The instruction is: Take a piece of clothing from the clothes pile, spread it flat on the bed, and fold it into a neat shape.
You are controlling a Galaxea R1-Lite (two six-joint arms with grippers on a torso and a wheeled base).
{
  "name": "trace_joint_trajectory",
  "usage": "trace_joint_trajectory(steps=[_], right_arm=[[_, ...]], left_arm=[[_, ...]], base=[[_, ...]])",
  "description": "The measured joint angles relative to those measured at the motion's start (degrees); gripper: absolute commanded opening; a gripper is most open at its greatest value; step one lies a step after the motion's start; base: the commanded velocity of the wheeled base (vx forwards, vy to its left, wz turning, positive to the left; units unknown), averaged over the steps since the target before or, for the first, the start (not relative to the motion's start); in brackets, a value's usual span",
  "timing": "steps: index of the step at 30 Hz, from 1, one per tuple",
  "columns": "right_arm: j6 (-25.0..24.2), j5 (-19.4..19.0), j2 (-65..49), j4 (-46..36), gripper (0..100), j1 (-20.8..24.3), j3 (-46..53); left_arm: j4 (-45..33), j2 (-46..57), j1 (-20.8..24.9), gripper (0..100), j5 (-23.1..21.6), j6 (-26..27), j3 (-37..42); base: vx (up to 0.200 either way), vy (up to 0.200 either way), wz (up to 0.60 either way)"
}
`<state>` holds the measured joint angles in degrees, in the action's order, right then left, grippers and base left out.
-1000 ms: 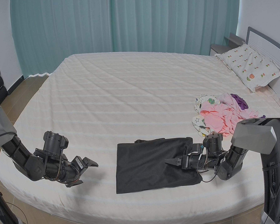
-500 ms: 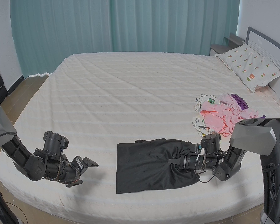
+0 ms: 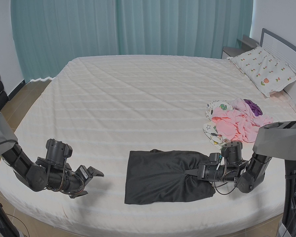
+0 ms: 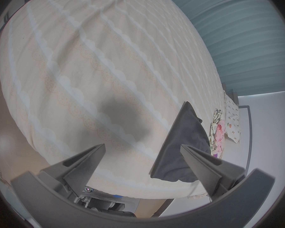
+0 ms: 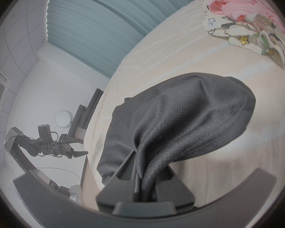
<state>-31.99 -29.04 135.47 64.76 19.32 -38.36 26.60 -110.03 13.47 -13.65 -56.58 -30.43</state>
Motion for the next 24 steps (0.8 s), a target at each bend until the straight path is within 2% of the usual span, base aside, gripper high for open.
trace_joint_trajectory(steps=[17, 24], right_arm=[[-0.3, 0.0, -4.8, 1.3, 0, -2.1, 7.3], [-0.3, 0.0, -5.0, 1.3, 0, -2.3, 8.0]], left_arm=[[0.0, 0.4, 0.6, 100, 0.0, 0.0, 0.4], [0.0, 0.5, 1.3, 100, 0.2, -0.1, 0.5]], base=[[0.000, 0.000, 0.00], [0.000, -0.200, 0.00]])
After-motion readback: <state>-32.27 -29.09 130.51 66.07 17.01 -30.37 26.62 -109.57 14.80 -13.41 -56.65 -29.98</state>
